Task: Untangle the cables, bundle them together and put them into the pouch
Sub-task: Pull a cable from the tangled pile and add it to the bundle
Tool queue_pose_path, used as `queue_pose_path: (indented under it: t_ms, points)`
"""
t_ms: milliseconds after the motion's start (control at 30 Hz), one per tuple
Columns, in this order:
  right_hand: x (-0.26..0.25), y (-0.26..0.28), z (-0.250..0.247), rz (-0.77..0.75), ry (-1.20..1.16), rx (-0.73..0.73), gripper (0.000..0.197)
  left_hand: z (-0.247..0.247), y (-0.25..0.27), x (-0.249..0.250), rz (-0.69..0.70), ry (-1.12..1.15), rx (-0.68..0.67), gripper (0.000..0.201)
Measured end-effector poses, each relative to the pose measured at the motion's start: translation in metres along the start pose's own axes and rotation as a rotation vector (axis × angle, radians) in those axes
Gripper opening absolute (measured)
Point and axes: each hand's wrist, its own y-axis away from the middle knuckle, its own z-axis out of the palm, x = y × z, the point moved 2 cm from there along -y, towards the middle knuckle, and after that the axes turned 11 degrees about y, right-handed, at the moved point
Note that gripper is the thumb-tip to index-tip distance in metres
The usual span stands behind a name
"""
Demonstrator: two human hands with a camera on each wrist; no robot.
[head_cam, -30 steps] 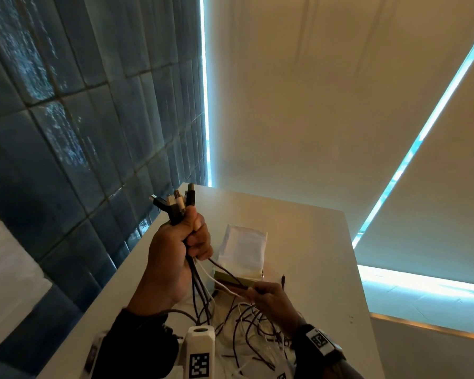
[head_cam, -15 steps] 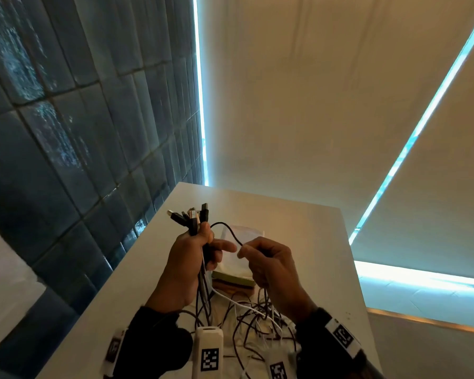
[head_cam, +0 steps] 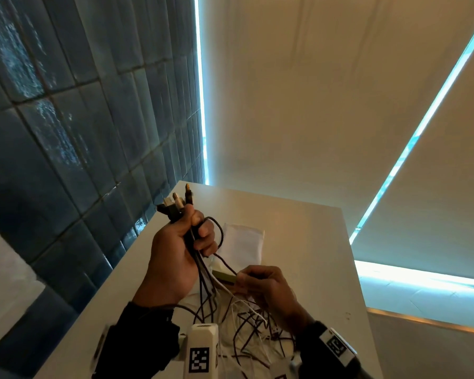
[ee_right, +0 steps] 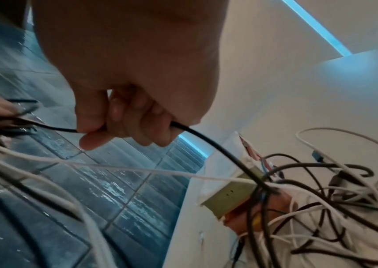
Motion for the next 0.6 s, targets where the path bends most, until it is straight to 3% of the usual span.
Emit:
queue_pose_path:
  t_ms: [433, 600]
  points:
    - [0.069, -0.024, -0.011, 0.122, 0.371, 0.148, 0.032, -0.004, 0.003, 0.007, 0.077, -0.141, 0.01, 0.036]
    - [0.061, -0.027, -0.011, 0.172, 0.434, 0.254, 0.025, -0.009, 0.005, 0.006, 0.098, -0.258, 0.054, 0.037]
